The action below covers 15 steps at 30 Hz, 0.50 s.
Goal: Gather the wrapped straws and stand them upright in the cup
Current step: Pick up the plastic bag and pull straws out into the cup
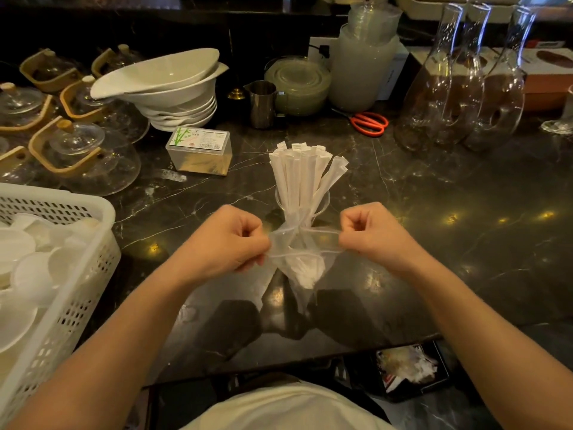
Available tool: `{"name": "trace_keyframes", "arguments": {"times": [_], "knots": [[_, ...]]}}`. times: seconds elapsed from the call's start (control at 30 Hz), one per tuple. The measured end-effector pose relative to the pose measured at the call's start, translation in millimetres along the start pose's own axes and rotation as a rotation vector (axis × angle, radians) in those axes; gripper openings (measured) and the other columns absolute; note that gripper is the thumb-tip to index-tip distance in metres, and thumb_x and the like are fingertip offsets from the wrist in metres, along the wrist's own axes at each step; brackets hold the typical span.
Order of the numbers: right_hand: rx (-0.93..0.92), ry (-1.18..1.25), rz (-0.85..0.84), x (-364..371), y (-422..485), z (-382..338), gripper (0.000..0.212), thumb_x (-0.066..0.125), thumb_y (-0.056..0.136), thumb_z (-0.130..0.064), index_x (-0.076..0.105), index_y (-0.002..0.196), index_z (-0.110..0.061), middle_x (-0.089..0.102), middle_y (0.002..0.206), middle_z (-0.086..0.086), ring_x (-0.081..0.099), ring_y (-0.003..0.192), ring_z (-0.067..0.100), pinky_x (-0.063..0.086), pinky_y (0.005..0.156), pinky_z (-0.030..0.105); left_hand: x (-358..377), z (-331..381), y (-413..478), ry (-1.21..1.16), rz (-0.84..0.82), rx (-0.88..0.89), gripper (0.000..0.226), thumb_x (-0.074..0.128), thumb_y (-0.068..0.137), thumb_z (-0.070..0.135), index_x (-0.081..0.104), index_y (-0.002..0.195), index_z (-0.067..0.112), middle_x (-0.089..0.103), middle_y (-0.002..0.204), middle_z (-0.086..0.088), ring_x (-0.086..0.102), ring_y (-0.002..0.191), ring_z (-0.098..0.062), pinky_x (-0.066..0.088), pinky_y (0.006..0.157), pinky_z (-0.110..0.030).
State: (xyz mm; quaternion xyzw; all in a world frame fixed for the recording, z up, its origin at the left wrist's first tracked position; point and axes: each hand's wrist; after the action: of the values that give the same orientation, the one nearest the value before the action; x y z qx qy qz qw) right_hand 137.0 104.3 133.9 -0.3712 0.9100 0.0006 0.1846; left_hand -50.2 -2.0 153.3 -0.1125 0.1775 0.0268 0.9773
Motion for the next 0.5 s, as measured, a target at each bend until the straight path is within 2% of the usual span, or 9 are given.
{"name": "trace_keyframes", "arguments": {"times": [0.1,0.2,0.33,0.37,0.43,0.5], "knots": [[-0.011,-0.128,0.019,-8.0,-1.5,-2.9,0.036,0.055,0.067,0.005,0.036,0.046,-0.018,0.034,0.038,-0.012,0.03,0.037,0.001,0.027,0.042,0.009,-4.7,2.6,-2.7,0.092,0.104,0.031,0.036,0.055,0.071,-0.001,0.052,0.038,0.014,0.052,0.033,0.004,0.044,0.033,-0.002,0.036,0.038,-0.008],[-0.01,-0.18,0.076,-11.8,-2.6,-5.5,0.031,0.056,0.068,0.004,0.038,0.054,-0.017,0.037,0.05,-0.005,0.031,0.043,0.001,0.029,0.043,0.012,-5.1,3.8,-3.0,0.149,0.225,0.07,0.042,0.055,0.068,0.0,0.047,0.032,0.019,0.05,0.03,0.006,0.043,0.033,-0.002,0.034,0.038,-0.007],[-0.013,-0.212,0.083,-11.7,-7.3,-6.2,0.025,0.055,0.07,0.005,0.044,0.065,-0.017,0.045,0.063,-0.003,0.039,0.059,0.012,0.035,0.055,0.023,-0.6,6.1,-6.2,0.189,0.298,0.113,0.035,0.055,0.067,0.001,0.049,0.035,0.014,0.047,0.03,0.005,0.043,0.034,-0.003,0.035,0.038,-0.008],[-0.017,-0.232,0.074,-11.0,-8.5,-6.6,0.026,0.055,0.069,0.004,0.045,0.068,-0.02,0.048,0.067,-0.003,0.042,0.062,0.012,0.037,0.057,0.023,0.8,7.1,-7.4,0.193,0.3,0.123,0.031,0.054,0.067,0.002,0.051,0.036,0.009,0.046,0.031,0.005,0.044,0.034,-0.003,0.036,0.039,-0.008],[-0.022,-0.294,0.038,-9.0,-10.9,-8.9,0.033,0.057,0.069,0.002,0.045,0.074,-0.028,0.052,0.077,-0.006,0.047,0.067,0.011,0.04,0.056,0.013,4.2,10.4,-9.8,0.191,0.289,0.146,0.026,0.053,0.065,0.006,0.051,0.04,0.002,0.048,0.032,0.004,0.045,0.035,-0.004,0.036,0.039,-0.008],[-0.033,-0.323,-0.019,-5.7,-12.8,-13.9,0.04,0.06,0.069,-0.004,0.045,0.084,-0.037,0.053,0.089,-0.01,0.052,0.078,0.006,0.042,0.058,0.006,7.3,14.9,-10.5,0.184,0.262,0.17,0.024,0.052,0.064,0.007,0.049,0.042,-0.003,0.049,0.037,-0.004,0.045,0.035,-0.004,0.037,0.04,-0.009]]}}
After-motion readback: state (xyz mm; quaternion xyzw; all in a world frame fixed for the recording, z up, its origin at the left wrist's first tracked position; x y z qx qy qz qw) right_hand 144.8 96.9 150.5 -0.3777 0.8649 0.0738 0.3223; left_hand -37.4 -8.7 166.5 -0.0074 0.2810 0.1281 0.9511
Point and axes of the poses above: each hand's wrist, its own y-axis towards the middle knuckle, its own x-axis out of the palm, z = x × y
